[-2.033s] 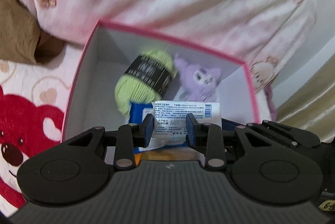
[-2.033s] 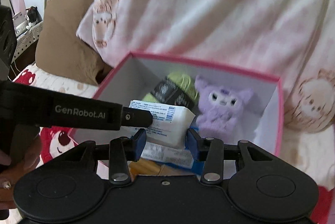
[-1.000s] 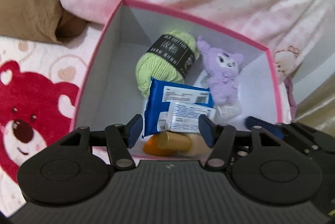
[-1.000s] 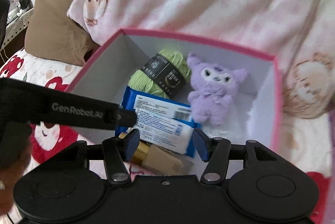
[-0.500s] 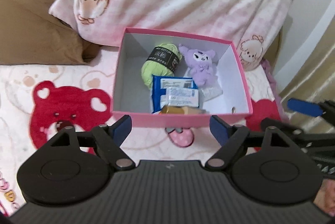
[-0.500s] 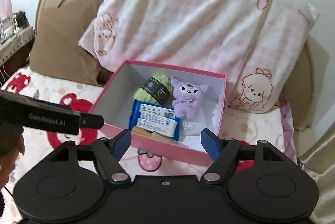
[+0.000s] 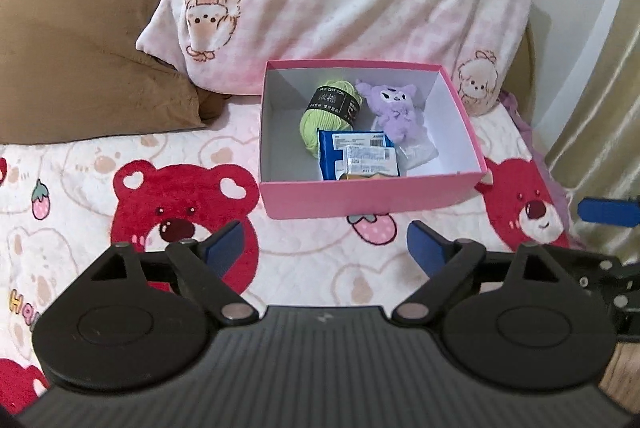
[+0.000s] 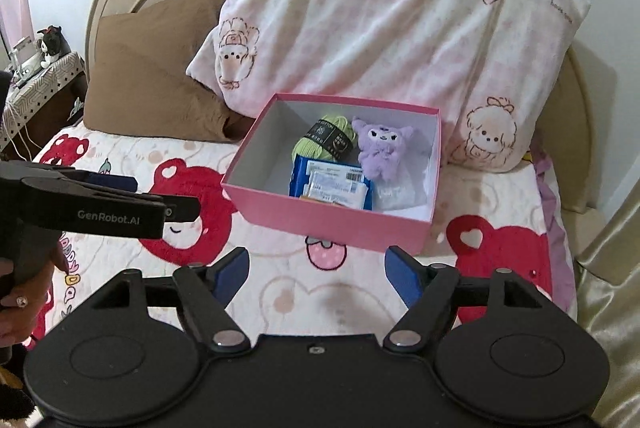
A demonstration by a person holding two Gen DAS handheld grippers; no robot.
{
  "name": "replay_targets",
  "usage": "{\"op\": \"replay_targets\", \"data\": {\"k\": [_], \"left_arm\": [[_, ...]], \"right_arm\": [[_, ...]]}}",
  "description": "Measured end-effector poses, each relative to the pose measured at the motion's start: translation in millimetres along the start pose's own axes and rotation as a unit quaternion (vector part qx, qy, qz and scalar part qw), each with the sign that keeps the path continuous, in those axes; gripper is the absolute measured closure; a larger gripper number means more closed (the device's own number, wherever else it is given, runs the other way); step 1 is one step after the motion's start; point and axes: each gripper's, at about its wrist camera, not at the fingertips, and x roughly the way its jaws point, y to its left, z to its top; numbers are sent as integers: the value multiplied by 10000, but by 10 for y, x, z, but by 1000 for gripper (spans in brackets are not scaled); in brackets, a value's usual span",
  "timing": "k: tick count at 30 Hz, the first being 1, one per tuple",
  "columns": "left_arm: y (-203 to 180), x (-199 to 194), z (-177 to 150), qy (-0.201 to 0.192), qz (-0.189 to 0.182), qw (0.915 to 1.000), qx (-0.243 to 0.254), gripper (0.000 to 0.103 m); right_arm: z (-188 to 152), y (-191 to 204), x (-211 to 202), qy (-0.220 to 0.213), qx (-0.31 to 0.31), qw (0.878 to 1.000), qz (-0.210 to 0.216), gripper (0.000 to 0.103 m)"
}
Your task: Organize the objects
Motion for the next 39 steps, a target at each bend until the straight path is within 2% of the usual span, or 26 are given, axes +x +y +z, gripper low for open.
{"op": "replay_targets", "data": {"k": [8,11,16,22,25,30,39], "left_arm": [[-37,-60,-154,155,55,9999,-9,3],[-51,-31,-190,337,177,9993,-66,3],[-7,-41,-253,456,231,9984,-253,3],[-28,-76,-276,433,553,9975,-101,3],[-35,-68,-289,501,517,9974,-95,3],[-38,-22,-313,624,507,9967,-98,3],[8,63,-363,787,516,9953,-216,3]], "right_arm": [[-105,-46,42,52,217,9997,-89,15],[-147,-63,52,27,327,9993,-178,13],[-171,-85,144,297,377,9965,-684,12],[-219,-170,204,429,577,9941,-813,12],[-242,-188,222,473,605,9928,-916,12],[-264,-226,250,559,758,9919,-857,12],[-293,-214,304,665,669,9910,-948,12]]}}
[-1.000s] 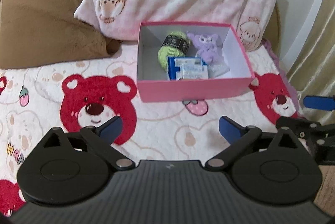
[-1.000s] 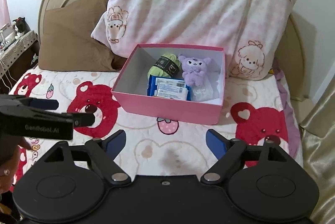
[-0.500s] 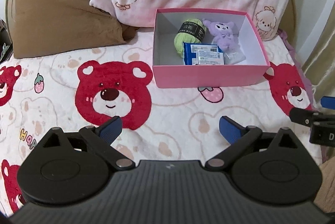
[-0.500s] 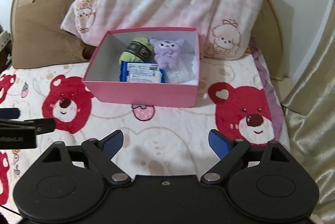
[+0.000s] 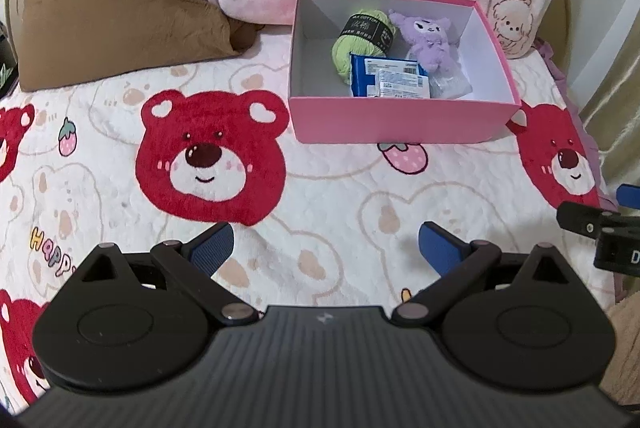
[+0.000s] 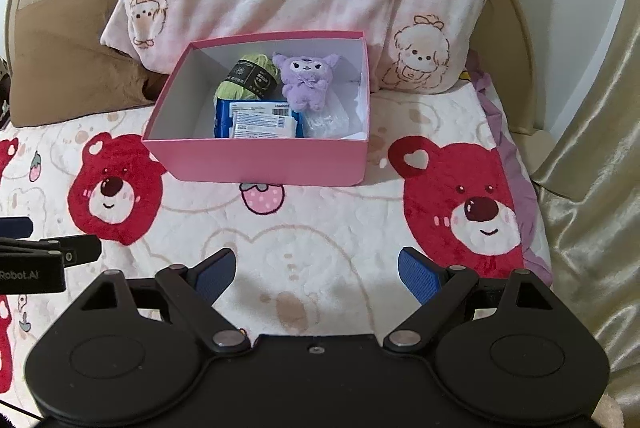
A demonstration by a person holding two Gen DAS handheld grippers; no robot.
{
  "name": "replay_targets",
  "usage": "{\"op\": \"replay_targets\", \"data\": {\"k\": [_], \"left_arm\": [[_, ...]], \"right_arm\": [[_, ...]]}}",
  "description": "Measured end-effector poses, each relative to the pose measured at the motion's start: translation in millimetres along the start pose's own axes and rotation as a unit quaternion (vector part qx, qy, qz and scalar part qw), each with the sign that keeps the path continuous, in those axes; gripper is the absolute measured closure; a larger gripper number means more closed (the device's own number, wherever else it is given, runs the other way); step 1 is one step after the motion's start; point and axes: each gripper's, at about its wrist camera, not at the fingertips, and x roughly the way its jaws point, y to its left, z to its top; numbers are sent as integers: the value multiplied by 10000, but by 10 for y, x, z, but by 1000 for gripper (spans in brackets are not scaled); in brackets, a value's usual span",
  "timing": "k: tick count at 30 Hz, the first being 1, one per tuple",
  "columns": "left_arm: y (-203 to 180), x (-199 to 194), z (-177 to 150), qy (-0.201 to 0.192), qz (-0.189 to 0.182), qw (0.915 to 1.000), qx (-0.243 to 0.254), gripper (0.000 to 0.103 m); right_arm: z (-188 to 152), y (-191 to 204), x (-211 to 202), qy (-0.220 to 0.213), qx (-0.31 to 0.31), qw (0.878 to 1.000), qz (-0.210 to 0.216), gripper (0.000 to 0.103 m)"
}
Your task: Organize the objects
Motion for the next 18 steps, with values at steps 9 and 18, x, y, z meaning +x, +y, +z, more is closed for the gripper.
{"op": "replay_targets", "data": {"k": [9,18], "left_arm": [[39,32,-9,92,37,9999,-72,3],[16,13,-9,67,90,9999,24,3]], "right_arm": [[-3,-6,6,-12,-55,9999,-131,12],[-3,-8,7,0,-59,9999,-152,12]]}}
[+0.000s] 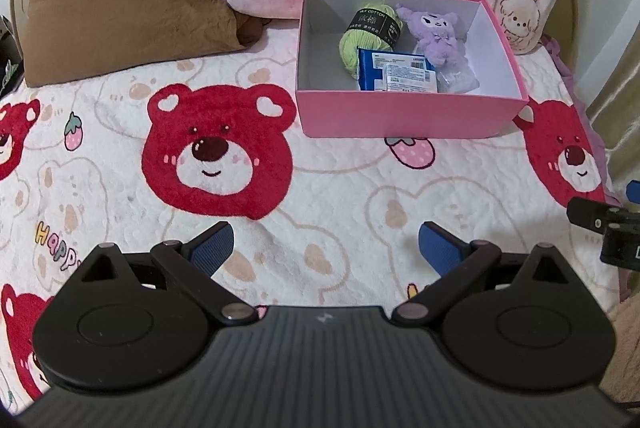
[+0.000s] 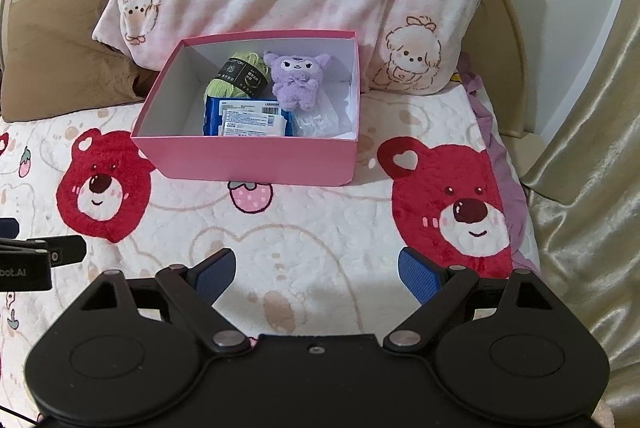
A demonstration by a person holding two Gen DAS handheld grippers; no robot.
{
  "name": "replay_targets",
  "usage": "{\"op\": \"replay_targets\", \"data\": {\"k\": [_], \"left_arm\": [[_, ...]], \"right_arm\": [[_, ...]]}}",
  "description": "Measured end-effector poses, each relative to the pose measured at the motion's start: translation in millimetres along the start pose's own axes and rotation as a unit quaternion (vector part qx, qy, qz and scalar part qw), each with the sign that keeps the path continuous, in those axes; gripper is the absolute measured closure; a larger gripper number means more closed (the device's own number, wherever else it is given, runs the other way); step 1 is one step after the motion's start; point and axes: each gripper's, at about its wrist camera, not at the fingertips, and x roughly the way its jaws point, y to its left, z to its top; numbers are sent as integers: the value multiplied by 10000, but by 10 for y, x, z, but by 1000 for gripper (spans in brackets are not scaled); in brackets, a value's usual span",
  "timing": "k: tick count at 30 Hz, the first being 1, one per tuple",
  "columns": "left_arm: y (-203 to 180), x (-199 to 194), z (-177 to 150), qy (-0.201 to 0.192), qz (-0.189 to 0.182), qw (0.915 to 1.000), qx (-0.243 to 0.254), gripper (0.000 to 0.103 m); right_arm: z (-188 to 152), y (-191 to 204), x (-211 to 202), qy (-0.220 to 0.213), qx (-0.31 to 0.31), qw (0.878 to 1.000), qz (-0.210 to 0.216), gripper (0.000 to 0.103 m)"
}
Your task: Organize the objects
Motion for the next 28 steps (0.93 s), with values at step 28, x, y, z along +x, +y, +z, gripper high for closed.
{"op": "replay_targets", "data": {"k": [28], "left_arm": [[27,-37,-15,31,-202,9998,21,0]], "right_arm": [[-32,-23,-4,175,234,9992,285,12]]}}
